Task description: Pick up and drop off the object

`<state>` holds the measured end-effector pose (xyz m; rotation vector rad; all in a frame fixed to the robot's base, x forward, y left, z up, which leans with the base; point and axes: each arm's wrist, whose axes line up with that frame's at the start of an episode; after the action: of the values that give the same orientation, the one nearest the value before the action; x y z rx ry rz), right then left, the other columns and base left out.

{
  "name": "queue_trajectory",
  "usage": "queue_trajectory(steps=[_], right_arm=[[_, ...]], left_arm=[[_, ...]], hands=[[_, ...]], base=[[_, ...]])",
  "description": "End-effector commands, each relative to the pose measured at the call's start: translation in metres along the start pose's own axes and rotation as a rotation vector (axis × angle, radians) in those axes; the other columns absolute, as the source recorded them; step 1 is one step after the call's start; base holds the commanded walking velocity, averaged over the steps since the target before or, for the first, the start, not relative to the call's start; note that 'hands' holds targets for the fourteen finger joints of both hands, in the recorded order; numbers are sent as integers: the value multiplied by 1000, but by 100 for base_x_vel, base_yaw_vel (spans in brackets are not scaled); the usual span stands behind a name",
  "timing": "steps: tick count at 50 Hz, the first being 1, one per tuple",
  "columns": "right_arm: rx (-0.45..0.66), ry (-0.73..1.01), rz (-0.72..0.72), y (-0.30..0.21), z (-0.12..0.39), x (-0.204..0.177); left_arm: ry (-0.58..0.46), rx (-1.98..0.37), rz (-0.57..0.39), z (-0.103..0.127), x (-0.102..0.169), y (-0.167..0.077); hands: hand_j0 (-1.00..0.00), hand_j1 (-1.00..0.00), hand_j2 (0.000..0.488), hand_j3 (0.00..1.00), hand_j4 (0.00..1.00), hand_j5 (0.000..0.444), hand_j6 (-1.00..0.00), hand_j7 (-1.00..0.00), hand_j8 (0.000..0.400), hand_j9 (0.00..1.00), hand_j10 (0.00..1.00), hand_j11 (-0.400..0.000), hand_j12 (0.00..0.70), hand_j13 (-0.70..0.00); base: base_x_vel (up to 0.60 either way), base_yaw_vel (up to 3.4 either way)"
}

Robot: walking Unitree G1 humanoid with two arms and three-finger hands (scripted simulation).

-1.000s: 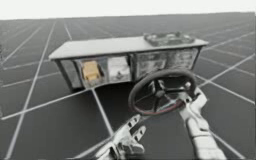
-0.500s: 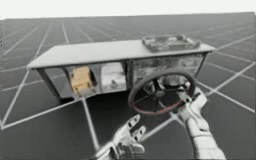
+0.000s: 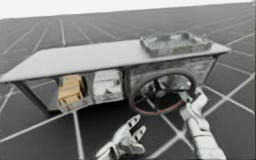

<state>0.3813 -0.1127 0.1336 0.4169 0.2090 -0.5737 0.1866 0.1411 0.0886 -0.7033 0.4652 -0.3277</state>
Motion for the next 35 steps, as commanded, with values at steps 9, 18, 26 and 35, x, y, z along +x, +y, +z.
queue_trajectory(steps=[9,18,26,35], right_arm=[[-2,-10,3,3,2,-1],[-2,-10,3,3,2,-1],[-2,-10,3,3,2,-1],[-2,-10,3,3,2,-1]], left_arm=[[-1,-10,-3,-1,0,2],[-1,-10,-3,-1,0,2],[-1,-10,-3,-1,0,2],[-1,-10,-3,-1,0,2]], hands=[[0,0,0,1000,1000,0,0,0,0,1000,1000,-400,0,-700],[0,0,0,1000,1000,0,0,0,0,1000,1000,-400,0,-700],[0,0,0,1000,1000,0,0,0,0,1000,1000,-400,0,-700],[0,0,0,1000,1000,0,0,0,0,1000,1000,-400,0,-700]], base=[[38,5],[32,1],[28,11],[41,56]])
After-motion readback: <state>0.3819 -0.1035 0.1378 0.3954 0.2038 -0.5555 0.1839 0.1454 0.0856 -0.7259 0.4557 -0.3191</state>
